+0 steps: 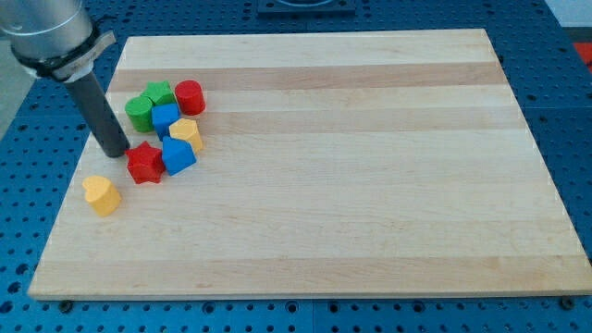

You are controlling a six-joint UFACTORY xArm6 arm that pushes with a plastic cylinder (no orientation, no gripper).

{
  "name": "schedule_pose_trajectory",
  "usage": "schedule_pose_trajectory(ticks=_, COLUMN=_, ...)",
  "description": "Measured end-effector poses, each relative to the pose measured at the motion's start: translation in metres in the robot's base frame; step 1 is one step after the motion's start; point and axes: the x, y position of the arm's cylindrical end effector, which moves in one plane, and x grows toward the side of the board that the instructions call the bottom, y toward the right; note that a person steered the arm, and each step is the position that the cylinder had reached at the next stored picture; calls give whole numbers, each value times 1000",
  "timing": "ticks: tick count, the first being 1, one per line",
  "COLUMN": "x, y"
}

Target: Move your arm towards the yellow heart

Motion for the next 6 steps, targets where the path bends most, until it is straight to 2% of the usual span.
schedule_pose_trajectory(ticks=2, x=1, y=-15)
schedule_pose_trajectory(ticks=3, x=2, y=-53)
schedule_pose_trajectory(ticks=4, x=2, y=-53)
schedule_pose_trajectory(ticks=5, x=10, y=-53)
schedule_pose_trajectory(ticks=6, x=40, y=-45)
